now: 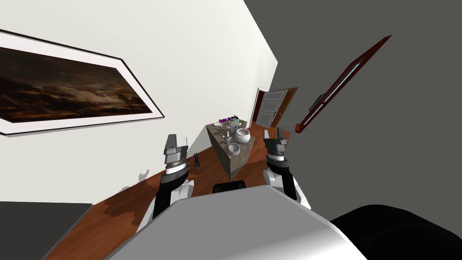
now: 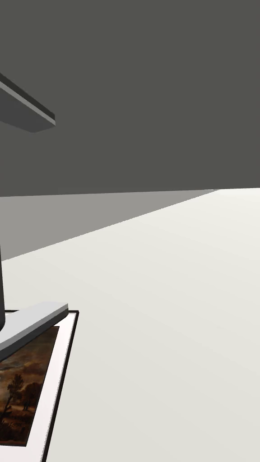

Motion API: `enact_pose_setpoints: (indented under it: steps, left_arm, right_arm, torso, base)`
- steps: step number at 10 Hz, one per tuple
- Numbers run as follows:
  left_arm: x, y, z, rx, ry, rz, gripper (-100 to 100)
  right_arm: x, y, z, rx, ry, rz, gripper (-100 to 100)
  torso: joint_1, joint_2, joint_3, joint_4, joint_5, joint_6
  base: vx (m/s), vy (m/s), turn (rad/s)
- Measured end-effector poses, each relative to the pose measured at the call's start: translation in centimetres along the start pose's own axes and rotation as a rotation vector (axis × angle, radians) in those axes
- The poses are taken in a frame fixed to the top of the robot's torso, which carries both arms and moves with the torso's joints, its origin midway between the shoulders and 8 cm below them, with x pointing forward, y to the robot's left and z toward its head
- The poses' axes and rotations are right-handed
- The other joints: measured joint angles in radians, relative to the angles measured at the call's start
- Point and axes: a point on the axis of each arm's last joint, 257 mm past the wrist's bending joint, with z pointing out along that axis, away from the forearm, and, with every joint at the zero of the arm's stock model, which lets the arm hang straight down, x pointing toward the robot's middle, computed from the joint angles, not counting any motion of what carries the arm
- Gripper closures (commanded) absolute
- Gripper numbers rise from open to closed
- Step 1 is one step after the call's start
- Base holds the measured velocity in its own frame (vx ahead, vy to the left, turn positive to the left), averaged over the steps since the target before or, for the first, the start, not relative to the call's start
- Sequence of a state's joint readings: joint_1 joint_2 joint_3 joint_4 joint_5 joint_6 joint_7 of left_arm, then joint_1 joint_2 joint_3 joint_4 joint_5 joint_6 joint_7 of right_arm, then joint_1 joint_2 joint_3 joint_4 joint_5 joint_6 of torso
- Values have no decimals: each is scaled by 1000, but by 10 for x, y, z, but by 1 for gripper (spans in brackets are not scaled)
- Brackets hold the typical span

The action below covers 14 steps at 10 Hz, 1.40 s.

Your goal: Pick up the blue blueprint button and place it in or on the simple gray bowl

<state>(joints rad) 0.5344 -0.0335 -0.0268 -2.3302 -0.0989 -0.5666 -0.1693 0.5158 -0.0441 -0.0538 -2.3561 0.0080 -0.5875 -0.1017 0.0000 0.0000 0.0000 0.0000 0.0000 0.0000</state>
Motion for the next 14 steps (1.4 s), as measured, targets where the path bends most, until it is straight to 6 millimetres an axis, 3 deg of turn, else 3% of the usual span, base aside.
enact_pose_setpoints:
  steps: [7, 14]
  left_arm:
    - [0, 0, 0, 0, 0, 0, 0]
    - [0, 0, 0, 0, 0, 0, 0]
  right_arm:
    - [24, -18, -14, 80, 142, -94, -100]
    - [28, -66, -53, 267, 228, -249, -100]
  torso:
    - [16, -2, -1, 0, 4, 0]
    - [17, -8, -5, -2, 4, 0]
  base:
    - [28, 220, -35]
    - [70, 276, -38]
